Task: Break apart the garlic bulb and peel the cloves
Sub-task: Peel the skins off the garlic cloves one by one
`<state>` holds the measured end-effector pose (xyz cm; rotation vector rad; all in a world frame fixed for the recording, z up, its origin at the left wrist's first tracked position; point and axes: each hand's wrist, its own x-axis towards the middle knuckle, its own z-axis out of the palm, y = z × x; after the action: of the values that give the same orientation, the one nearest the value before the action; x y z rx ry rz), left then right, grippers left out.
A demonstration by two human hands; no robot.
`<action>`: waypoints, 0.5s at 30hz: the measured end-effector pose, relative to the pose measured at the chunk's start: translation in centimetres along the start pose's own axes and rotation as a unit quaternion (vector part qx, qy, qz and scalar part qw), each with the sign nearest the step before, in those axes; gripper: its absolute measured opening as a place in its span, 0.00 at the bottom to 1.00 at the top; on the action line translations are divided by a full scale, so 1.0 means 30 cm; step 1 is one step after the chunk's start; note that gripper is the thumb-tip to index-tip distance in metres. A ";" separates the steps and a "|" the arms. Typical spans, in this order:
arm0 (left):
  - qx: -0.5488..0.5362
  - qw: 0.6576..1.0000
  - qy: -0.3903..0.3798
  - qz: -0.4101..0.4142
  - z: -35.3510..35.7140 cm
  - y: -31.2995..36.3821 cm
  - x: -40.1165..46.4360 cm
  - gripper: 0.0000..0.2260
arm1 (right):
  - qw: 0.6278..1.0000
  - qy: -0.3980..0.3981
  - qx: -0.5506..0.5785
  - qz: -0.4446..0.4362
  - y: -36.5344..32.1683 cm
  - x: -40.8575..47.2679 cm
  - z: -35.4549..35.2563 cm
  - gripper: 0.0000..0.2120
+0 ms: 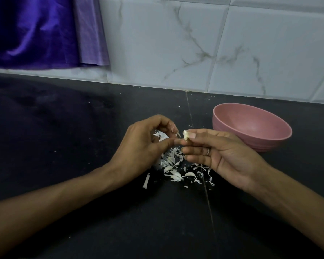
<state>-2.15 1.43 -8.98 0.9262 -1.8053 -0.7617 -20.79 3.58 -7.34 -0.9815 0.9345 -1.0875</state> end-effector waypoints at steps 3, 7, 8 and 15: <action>-0.019 0.999 -0.011 -0.038 0.004 -0.008 0.000 0.02 | 1.000 0.007 -0.023 -0.016 0.006 -0.002 -0.005 0.14; -0.062 0.996 -0.022 -0.067 0.003 -0.010 -0.002 0.04 | 0.996 0.016 -0.067 -0.055 0.012 -0.005 -0.003 0.14; -0.070 0.995 -0.022 -0.073 0.003 -0.010 -0.002 0.03 | 0.994 0.019 -0.079 -0.066 0.013 -0.005 0.000 0.14; -0.124 0.987 -0.029 -0.102 0.006 -0.004 -0.001 0.04 | 0.984 0.032 -0.126 -0.124 0.012 -0.013 0.004 0.12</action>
<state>-2.27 1.42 -9.16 0.9384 -1.6354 -1.1248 -20.65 4.04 -7.61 -1.3051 1.0380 -1.2345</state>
